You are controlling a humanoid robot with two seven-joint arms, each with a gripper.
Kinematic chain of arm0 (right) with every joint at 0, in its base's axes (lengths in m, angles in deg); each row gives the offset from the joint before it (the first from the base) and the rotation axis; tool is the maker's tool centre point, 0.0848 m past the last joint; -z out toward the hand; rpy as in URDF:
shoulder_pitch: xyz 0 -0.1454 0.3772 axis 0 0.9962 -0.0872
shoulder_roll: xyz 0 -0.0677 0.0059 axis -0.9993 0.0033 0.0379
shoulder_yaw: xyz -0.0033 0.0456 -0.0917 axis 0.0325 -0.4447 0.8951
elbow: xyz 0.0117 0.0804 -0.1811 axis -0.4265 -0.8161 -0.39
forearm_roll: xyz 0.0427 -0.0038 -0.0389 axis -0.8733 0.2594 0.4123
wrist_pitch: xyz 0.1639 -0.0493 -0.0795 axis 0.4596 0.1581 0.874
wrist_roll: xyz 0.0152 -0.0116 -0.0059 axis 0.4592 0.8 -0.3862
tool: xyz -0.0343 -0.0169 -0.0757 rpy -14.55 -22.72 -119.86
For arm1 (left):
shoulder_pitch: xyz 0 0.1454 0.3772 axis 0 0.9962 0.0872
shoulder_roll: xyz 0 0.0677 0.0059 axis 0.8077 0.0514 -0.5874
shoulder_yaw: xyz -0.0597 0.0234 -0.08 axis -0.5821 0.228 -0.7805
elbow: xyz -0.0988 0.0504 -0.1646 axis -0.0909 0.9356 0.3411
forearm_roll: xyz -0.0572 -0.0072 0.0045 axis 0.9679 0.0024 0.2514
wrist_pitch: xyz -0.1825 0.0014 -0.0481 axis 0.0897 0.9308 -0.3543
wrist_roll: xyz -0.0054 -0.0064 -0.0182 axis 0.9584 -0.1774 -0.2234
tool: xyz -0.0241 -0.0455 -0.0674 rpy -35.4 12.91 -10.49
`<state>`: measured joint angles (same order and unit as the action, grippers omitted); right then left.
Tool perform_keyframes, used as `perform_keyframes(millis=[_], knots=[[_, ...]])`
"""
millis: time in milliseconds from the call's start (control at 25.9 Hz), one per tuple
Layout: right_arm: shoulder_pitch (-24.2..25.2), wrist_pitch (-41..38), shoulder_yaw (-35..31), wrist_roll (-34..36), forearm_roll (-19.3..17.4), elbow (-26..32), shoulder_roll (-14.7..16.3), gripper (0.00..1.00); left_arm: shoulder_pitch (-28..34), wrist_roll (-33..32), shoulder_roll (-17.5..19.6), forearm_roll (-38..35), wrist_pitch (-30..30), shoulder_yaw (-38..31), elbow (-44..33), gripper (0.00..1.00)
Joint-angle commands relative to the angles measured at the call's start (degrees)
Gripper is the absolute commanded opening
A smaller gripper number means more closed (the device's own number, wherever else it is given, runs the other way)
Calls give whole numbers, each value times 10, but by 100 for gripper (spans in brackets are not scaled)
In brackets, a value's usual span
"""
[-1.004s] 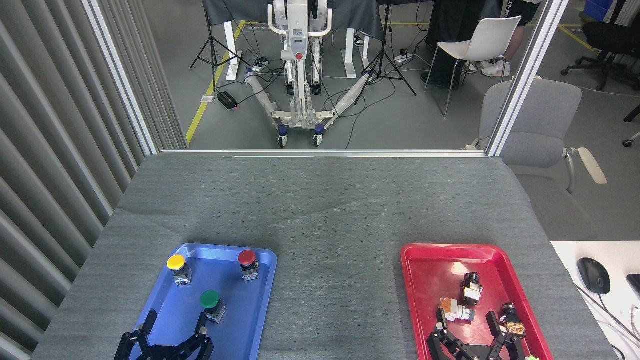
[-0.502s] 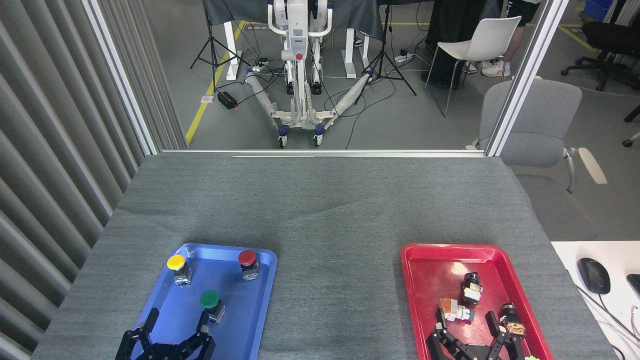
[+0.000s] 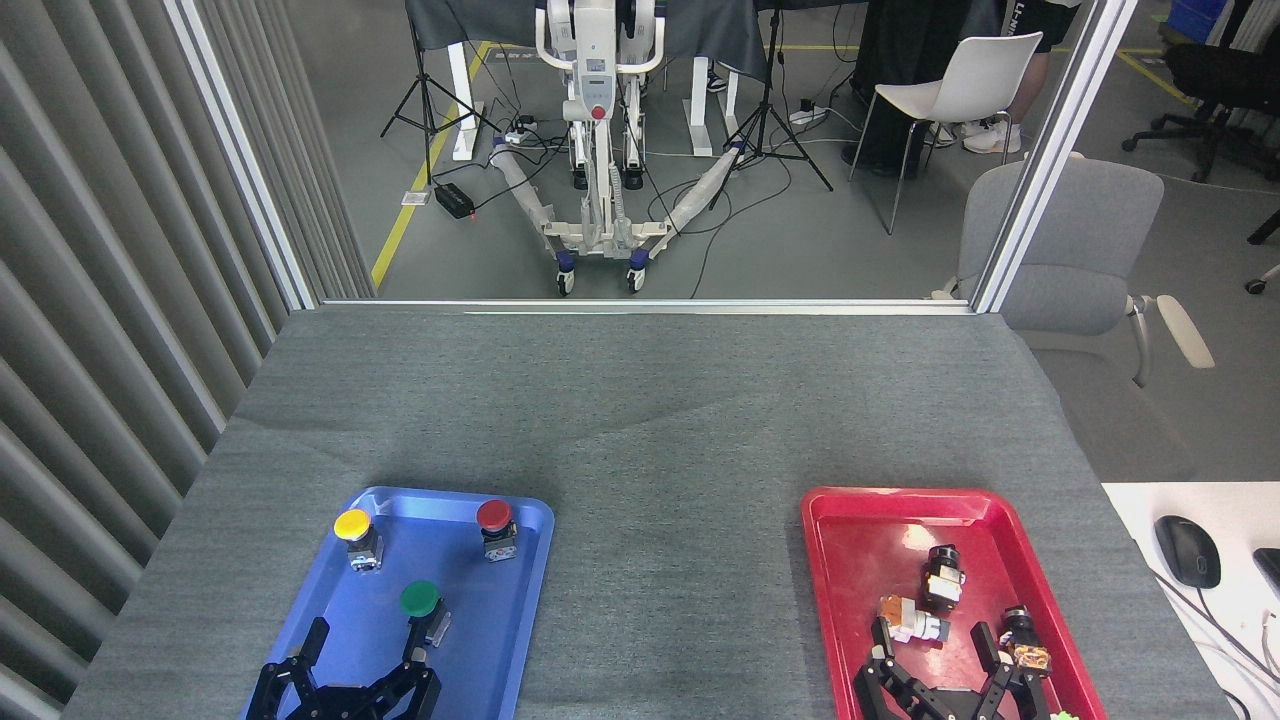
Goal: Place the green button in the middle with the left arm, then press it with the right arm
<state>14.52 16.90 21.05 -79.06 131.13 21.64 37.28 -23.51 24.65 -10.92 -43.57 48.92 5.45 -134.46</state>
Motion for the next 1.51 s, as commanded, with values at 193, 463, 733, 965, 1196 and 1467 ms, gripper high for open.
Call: perform_keyframes(millis=[193, 463, 733, 965, 1196, 1467], knots=[[0, -1, 0, 0, 13, 0, 1, 100, 1, 0, -3, 1, 3, 2, 4, 99], [0, -2, 1, 0, 29, 0, 0, 100, -2, 0, 0, 1, 1, 4, 28, 99], [0, -2, 1, 0, 33, 0, -1, 100, -33, -6, 40, 3, -3, 5, 99, 99], [0, -2, 1, 0, 33, 0, -2, 100, -75, -9, 68, 30, -60, 6, 155, 99], [-1, -2, 1, 0, 33, 0, -3, 100, -109, -9, 86, 54, -91, 43, 211, 99], [0, -2, 1, 0, 38, 0, -4, 100, -139, -9, 91, 54, -89, 73, 256, 98]])
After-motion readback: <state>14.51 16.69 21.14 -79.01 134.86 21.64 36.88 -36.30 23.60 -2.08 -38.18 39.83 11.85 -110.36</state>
